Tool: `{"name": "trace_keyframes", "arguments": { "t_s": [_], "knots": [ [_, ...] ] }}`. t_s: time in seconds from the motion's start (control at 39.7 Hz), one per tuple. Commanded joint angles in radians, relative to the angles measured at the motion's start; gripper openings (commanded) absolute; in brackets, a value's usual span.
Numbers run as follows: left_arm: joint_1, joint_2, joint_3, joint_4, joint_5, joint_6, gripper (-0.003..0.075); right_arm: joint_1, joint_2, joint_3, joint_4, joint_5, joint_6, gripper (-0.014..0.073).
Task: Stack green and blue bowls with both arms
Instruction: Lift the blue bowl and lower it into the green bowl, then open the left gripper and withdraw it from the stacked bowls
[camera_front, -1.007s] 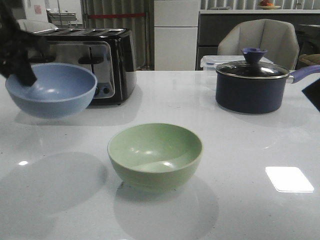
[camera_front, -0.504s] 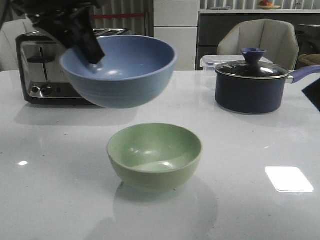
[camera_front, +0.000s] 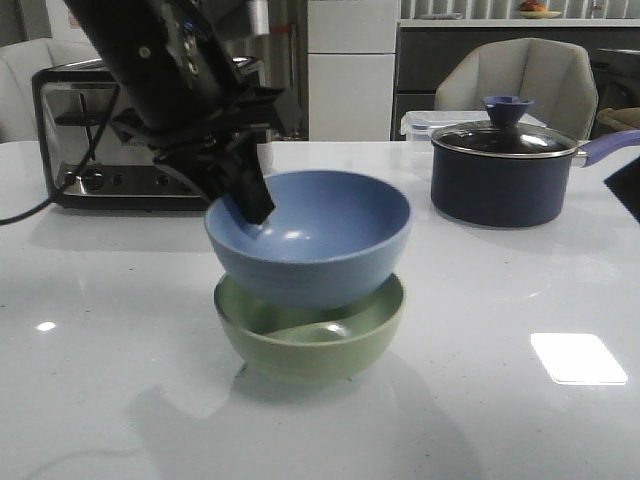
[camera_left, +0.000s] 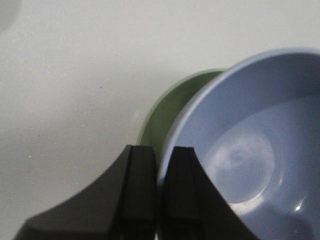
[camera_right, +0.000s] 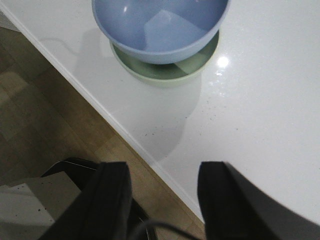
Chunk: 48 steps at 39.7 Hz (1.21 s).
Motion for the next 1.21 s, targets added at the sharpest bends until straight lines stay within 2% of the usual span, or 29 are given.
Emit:
{"name": "trace_keyframes", "arguments": {
  "t_s": [0.0,0.13,0.2,0.35,0.4,0.58,0.73,0.88,1.06,1.18],
  "knots": [
    [-0.006,-0.014,-0.033,-0.036,-0.032,0.0,0.0099,0.0,-0.002,-0.025,0.004,-0.061,-0.006,0.0433],
    [-0.006,0.008,-0.033,-0.036,-0.029,0.0,0.012,0.0,-0.002,-0.025,0.004,-0.061,-0.006,0.0433],
    [-0.006,0.008,-0.035,-0.052,-0.033,0.0,0.0188,0.0,-0.002,-0.025,0.004,-0.061,-0.006,0.0433],
    [-0.006,0.006,-0.039,-0.062,-0.006,0.0,0.0387,0.0,-0.002,-0.025,0.004,-0.068,-0.006,0.0433],
    [-0.005,-0.004,-0.044,-0.06,0.006,0.0,0.0418,0.0,-0.002,-0.025,0.004,-0.069,-0.006,0.0433],
    [-0.005,-0.114,-0.045,-0.055,0.007,0.03,0.0416,0.0,-0.002,-0.025,0.003,-0.069,-0.006,0.0433],
    [-0.017,-0.285,-0.006,-0.017,0.022,0.036,0.0416,-0.001,-0.002,-0.025,-0.014,-0.073,-0.006,0.0433],
    [-0.036,-0.479,0.113,0.042,0.015,0.036,0.0416,-0.004,-0.022,-0.025,-0.055,-0.079,0.007,0.0433],
    [-0.034,-0.711,0.284,0.134,0.013,0.029,0.0416,-0.04,-0.045,-0.025,-0.117,-0.04,0.096,0.0433],
    [-0.03,-0.871,0.401,0.186,0.008,-0.023,0.0416,-0.049,-0.077,-0.025,-0.115,0.012,0.097,0.0433]
  ]
}}
